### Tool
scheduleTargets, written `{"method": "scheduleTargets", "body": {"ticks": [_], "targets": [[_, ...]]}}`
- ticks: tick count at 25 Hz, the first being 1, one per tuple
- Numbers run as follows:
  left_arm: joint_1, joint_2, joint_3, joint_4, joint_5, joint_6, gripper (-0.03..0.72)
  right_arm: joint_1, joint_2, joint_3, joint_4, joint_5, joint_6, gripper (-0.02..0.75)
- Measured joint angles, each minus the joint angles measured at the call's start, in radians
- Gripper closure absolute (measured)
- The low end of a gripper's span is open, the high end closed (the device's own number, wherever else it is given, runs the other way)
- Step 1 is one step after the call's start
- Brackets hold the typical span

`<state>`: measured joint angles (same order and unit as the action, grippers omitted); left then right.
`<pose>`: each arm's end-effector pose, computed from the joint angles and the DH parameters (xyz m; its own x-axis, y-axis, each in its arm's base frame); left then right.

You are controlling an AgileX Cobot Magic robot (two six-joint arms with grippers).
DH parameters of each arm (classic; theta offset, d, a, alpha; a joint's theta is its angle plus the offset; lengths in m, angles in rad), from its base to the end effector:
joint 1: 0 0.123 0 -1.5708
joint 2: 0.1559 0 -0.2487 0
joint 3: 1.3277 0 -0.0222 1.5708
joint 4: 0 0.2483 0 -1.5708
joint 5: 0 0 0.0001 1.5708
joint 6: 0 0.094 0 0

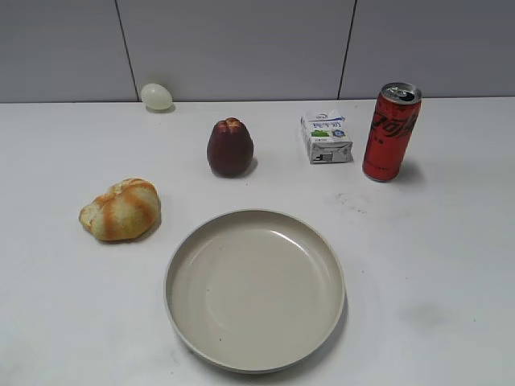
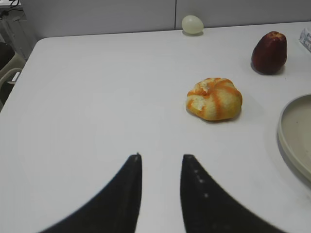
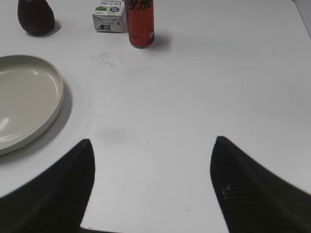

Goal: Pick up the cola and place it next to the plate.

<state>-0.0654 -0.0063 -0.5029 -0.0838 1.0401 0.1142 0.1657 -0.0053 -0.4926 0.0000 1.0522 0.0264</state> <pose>0.0312 -0.0089 0.2777 -0.4166 0.0989 -0.9037 0.1606 0.9864 0.0339 0.0323 0.0054 0.2735 -0.4483 -0.0482 -0.8926 -0.1532 0.9879 0.0236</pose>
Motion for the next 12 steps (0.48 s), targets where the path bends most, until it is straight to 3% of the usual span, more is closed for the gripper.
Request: {"method": "scheduleTargets", "body": {"ticks": [12], "targets": [[0.000,0.000,0.000,0.000,0.000,0.000,0.470,0.000,0.000,-0.001,0.000,-0.011,0.003,0.149]]}}
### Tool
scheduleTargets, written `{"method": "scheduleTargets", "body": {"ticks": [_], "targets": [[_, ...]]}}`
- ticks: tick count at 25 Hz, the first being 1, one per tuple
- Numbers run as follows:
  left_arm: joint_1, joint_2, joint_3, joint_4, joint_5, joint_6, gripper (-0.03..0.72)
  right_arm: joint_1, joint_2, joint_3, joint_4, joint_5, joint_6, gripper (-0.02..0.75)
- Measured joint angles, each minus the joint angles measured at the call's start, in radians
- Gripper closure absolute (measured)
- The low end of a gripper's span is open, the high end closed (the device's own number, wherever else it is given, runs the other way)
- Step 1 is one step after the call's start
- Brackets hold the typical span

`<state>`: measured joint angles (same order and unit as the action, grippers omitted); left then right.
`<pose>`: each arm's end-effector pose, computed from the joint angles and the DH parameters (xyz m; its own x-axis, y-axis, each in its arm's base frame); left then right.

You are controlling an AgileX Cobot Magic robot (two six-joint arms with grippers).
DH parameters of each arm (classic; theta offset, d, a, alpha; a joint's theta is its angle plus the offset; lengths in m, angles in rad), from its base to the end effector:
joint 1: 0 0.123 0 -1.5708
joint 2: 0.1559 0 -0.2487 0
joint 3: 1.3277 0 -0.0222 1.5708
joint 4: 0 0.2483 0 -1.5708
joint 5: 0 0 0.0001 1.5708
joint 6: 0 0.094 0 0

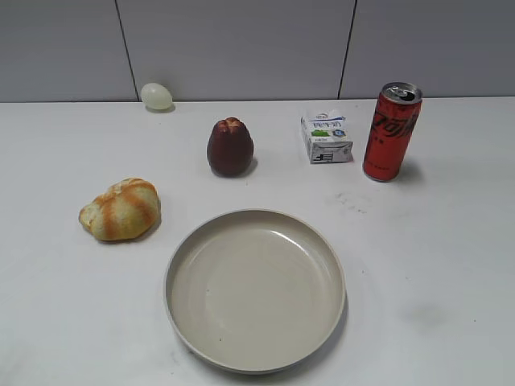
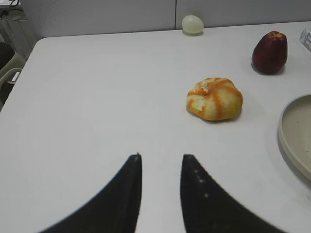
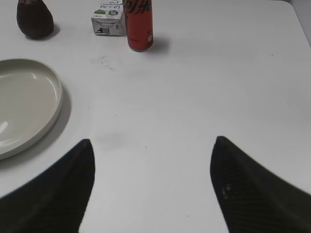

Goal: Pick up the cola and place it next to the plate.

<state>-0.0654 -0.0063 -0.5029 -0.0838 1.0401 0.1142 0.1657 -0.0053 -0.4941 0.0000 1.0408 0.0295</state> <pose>0.0312 -0.0089 0.2777 -0.4166 0.0989 -0.9037 0.1606 0.9864 0.0339 0.0326 0.0054 0.2749 -0.4374 -0.0432 -0.8982 -0.1521 0.9880 0.0265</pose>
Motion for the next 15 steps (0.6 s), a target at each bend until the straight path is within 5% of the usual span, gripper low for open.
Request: {"method": "scheduleTargets", "body": {"ticks": [6,15], "targets": [[0.000,0.000,0.000,0.000,0.000,0.000,0.470,0.000,0.091,-0.041,0.000,-0.159,0.027,0.127],[0.000,0.000,0.000,0.000,0.000,0.000,0.470,0.000,0.528,-0.193,0.000,-0.293,0.073,0.099]]}}
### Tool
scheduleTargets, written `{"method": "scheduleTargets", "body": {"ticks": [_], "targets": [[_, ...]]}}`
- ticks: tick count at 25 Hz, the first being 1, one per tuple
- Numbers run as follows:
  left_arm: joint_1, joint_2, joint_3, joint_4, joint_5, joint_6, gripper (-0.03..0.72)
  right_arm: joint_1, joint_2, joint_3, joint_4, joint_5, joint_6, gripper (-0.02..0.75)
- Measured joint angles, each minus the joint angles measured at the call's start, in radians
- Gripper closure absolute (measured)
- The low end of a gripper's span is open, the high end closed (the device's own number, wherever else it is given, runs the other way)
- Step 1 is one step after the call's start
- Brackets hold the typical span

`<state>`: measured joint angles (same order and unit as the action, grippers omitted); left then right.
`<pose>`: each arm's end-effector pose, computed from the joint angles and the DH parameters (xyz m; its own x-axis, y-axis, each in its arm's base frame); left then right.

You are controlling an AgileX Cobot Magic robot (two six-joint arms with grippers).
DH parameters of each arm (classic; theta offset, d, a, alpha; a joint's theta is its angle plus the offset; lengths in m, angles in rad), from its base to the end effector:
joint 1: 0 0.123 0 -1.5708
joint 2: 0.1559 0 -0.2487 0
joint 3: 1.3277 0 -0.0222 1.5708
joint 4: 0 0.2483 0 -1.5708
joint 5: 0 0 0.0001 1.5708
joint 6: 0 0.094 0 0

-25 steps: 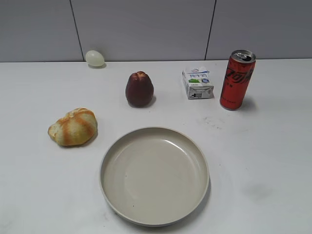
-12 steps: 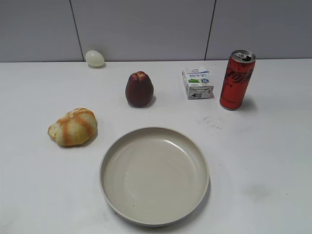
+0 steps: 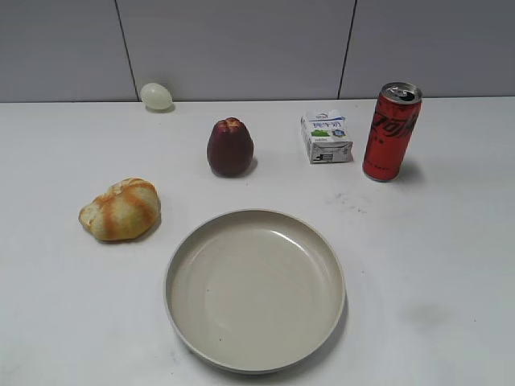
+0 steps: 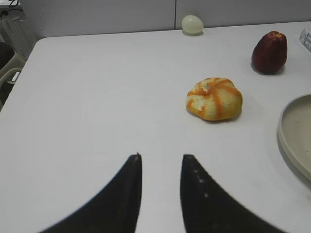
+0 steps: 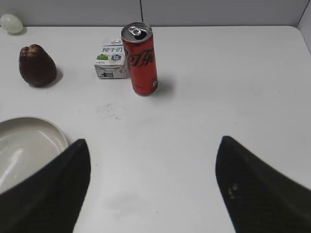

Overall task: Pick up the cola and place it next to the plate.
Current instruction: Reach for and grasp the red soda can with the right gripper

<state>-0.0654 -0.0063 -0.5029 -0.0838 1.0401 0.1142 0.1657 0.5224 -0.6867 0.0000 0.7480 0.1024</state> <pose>0.0312 -0.0089 0.2777 -0.4166 0.0989 -0.9037 0.1606 0.9864 0.0339 0.1222 0.0204 0.3175 -0.4842 0.0227 -0.8746 -0.1160 0.9892 0.0899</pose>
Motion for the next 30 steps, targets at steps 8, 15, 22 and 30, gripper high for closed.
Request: {"method": "scheduleTargets", "body": {"ticks": [8,15,22,30], "targets": [[0.000,0.000,0.000,0.000,0.000,0.000,0.470,0.000,0.476,-0.332,0.028,0.022,0.000,0.099],[0.000,0.000,0.000,0.000,0.000,0.000,0.470,0.000,0.880,-0.708,0.048,0.151,0.000,0.099],[0.000,0.000,0.000,0.000,0.000,0.000,0.470,0.000,1.200,-1.017,0.104,0.250,-0.025,0.092],[0.000,0.000,0.000,0.000,0.000,0.000,0.470,0.000,1.440,-1.112,0.106,0.248,-0.034,0.092]]}}
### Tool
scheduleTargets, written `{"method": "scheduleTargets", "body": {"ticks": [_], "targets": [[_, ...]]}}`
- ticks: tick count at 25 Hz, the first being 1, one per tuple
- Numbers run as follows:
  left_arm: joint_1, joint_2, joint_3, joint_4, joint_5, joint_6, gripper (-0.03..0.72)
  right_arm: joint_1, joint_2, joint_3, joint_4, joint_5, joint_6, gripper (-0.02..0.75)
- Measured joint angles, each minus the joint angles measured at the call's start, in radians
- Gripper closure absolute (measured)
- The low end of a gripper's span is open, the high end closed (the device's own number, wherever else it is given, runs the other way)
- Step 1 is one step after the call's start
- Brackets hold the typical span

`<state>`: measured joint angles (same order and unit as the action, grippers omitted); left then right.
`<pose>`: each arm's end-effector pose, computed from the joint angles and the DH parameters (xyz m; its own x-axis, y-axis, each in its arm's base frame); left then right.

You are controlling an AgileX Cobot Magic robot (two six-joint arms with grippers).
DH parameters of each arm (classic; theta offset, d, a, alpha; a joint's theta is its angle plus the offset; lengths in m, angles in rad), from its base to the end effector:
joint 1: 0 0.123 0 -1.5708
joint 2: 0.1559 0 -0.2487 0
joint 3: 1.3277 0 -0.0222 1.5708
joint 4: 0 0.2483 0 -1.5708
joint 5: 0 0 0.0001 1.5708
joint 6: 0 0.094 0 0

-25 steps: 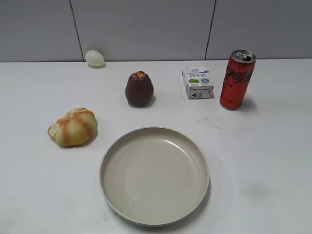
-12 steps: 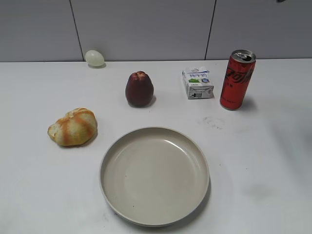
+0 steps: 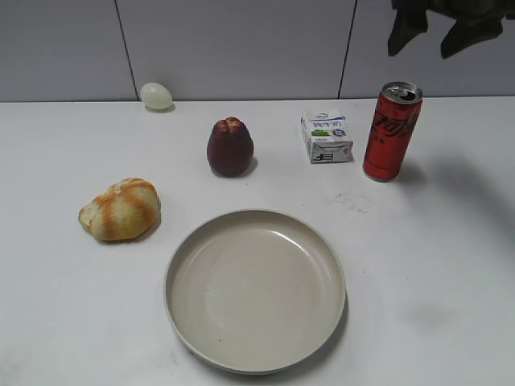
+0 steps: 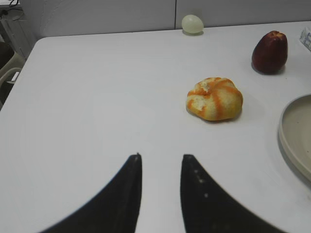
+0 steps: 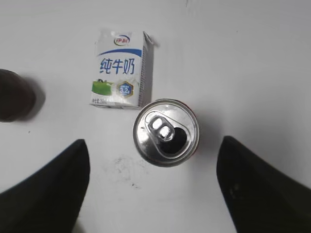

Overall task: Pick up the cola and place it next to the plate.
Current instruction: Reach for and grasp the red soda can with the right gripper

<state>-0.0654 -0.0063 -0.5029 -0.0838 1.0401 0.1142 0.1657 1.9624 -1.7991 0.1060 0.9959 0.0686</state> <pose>0.0312 -0.0089 0.2777 -0.4166 0.0989 -0.9037 0.1606 0.9864 0.0339 0.4165 0.0781 0.2565 -0.8840 -0.0205 -0.4670 -0.0957 0.9858 0.1378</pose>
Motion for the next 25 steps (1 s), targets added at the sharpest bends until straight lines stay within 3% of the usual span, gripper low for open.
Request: {"method": "scheduleTargets", "body": {"ticks": [11,14,18,25], "targets": [[0.000,0.000,0.000,0.000,0.000,0.000,0.470,0.000,0.153,-0.004,0.000,-0.066,-0.003,0.092],[0.000,0.000,0.000,0.000,0.000,0.000,0.470,0.000,0.167,-0.005,-0.001,-0.039,-0.004,0.105],[0.000,0.000,0.000,0.000,0.000,0.000,0.470,0.000,0.170,-0.016,-0.003,0.001,-0.004,0.204],[0.000,0.000,0.000,0.000,0.000,0.000,0.470,0.000,0.160,-0.126,-0.010,0.136,-0.004,0.204]]}}
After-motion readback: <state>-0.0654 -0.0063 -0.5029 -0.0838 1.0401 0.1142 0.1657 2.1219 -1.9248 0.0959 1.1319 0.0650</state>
